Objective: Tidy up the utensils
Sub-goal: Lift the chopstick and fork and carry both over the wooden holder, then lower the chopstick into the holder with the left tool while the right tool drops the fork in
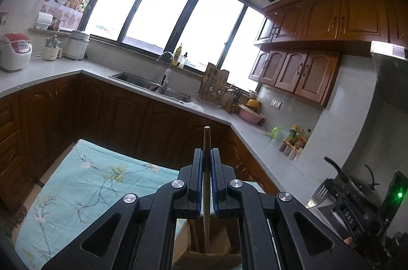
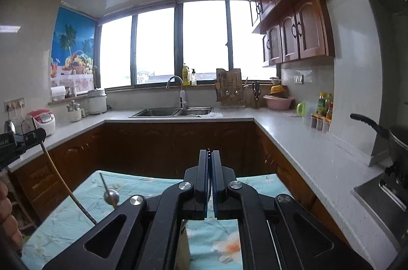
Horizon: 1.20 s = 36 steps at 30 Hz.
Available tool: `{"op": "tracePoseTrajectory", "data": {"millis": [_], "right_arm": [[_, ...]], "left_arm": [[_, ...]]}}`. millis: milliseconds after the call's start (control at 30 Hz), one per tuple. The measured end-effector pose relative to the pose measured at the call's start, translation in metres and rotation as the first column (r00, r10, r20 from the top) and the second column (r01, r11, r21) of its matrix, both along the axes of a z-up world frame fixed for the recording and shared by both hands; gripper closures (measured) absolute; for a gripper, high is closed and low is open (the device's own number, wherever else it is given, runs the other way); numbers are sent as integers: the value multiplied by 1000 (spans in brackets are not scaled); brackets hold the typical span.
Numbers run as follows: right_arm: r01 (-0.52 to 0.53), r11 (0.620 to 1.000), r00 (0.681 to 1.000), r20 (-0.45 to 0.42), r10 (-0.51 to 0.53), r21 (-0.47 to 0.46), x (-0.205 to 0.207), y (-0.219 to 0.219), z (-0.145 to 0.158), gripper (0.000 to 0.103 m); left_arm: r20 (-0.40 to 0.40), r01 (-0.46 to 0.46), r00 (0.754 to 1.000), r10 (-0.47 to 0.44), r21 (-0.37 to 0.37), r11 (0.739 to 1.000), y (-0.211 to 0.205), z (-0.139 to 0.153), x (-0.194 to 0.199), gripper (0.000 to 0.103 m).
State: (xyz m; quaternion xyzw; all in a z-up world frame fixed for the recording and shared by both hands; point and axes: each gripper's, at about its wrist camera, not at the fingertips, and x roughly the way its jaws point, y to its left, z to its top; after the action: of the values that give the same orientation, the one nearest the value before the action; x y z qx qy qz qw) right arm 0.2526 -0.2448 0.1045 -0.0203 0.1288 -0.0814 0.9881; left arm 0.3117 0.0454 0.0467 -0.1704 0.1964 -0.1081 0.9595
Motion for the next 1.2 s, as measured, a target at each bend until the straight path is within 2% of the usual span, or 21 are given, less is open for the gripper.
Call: {"op": "tracePoseTrajectory", "data": {"millis": [233, 500, 800, 1200], "right_arm": [[-8, 999, 999, -35, 7, -31, 17, 5, -23, 101], [-32, 998, 995, -98, 27, -53, 33, 14, -56, 101], [-48, 999, 983, -175, 51, 23, 42, 7, -79, 101], [-69, 990, 977, -194, 93, 125, 45, -3, -83, 99]], "left_arm": [[-41, -10, 999, 11, 23, 1000, -15, -27, 28, 99], [-83, 8, 997, -2, 67, 998, -27, -39, 43, 99], [-126, 35, 992, -22, 100, 994, -36, -41, 57, 98], [-145, 54, 989, -39, 96, 994, -27, -33, 66, 98]]}}
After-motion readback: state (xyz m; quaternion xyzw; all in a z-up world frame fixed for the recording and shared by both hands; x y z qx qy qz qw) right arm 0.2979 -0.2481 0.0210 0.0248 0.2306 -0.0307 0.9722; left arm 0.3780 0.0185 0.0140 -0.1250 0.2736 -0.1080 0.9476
